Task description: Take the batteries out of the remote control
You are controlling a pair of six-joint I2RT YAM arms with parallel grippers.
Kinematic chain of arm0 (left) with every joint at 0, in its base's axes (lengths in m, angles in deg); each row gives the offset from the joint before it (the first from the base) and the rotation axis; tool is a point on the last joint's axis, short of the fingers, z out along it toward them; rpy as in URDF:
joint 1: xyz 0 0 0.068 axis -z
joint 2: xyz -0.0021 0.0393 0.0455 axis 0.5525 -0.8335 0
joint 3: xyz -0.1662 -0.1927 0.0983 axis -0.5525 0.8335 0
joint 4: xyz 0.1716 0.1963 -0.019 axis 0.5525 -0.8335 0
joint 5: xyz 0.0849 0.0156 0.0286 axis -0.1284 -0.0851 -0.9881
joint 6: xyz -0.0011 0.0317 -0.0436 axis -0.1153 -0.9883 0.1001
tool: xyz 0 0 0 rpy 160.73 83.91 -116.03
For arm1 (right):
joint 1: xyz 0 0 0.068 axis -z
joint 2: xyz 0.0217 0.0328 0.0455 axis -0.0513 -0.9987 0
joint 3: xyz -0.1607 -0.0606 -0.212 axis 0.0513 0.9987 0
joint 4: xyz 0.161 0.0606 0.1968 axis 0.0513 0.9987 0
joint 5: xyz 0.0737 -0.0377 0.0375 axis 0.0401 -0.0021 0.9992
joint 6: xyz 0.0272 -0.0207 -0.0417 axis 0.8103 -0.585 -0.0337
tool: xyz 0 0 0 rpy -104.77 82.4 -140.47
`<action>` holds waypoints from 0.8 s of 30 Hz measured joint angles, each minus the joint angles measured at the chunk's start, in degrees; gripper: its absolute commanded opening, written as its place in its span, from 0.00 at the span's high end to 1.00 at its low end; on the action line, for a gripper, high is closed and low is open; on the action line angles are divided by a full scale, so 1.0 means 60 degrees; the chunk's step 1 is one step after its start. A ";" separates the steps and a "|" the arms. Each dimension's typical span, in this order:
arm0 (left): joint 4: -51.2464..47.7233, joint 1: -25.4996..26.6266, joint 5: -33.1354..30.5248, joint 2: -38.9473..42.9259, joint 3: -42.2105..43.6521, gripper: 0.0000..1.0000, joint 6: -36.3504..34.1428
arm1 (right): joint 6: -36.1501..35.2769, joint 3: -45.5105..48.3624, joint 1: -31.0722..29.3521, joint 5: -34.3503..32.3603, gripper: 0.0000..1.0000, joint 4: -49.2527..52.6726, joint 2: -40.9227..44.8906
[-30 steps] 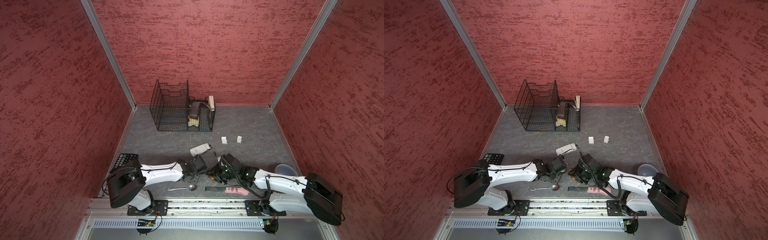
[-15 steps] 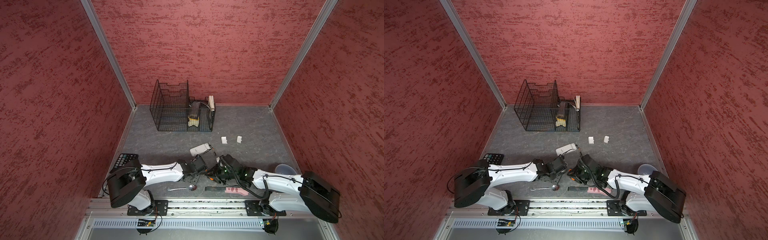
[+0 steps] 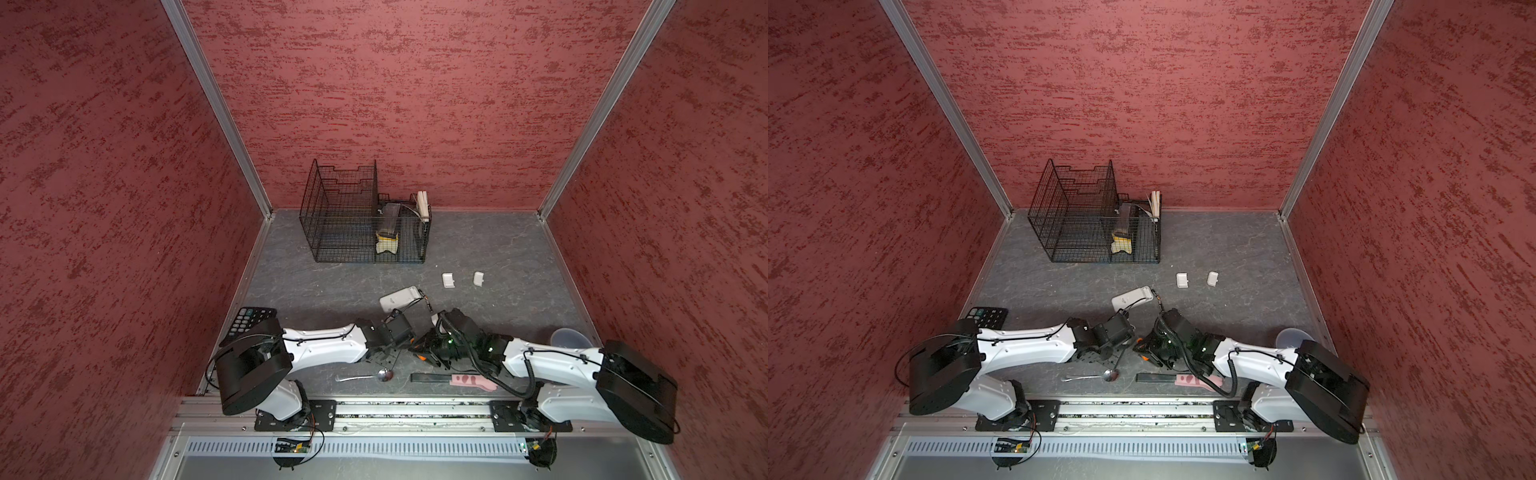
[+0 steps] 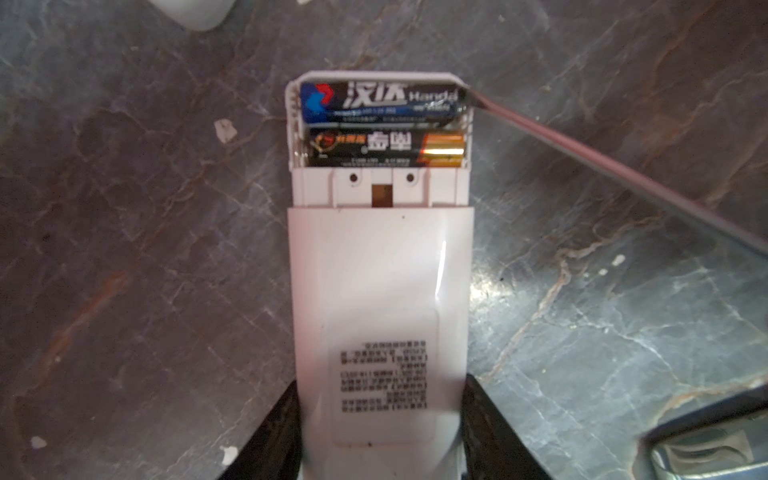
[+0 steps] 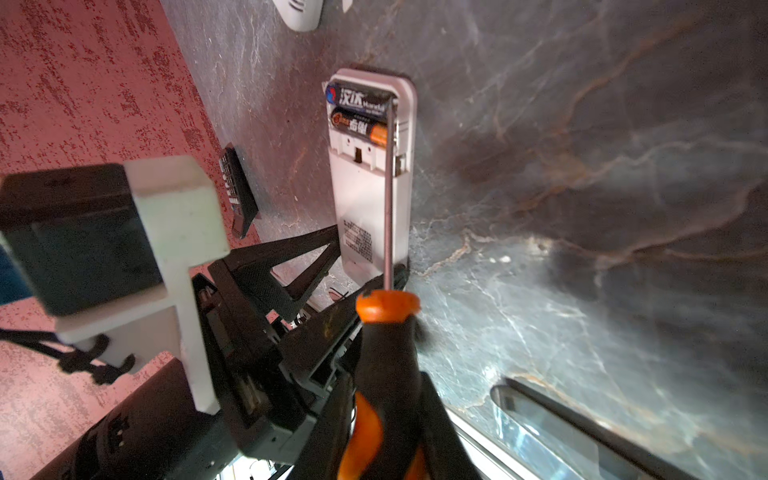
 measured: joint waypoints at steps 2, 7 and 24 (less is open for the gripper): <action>0.0004 0.0015 -0.0018 -0.0004 -0.0004 0.67 0.0000 | -0.0004 -0.0007 0.0000 -0.0004 1.00 0.0033 0.0022; 0.0000 0.0044 -0.0058 -0.0004 -0.0004 0.67 0.0000 | -0.0011 -0.0058 0.0000 -0.0004 1.00 0.0157 0.0058; 0.0076 0.0095 -0.0160 -0.0069 -0.0047 0.66 -0.0062 | -0.0284 -0.0809 0.0000 -0.0164 1.00 0.0197 0.0280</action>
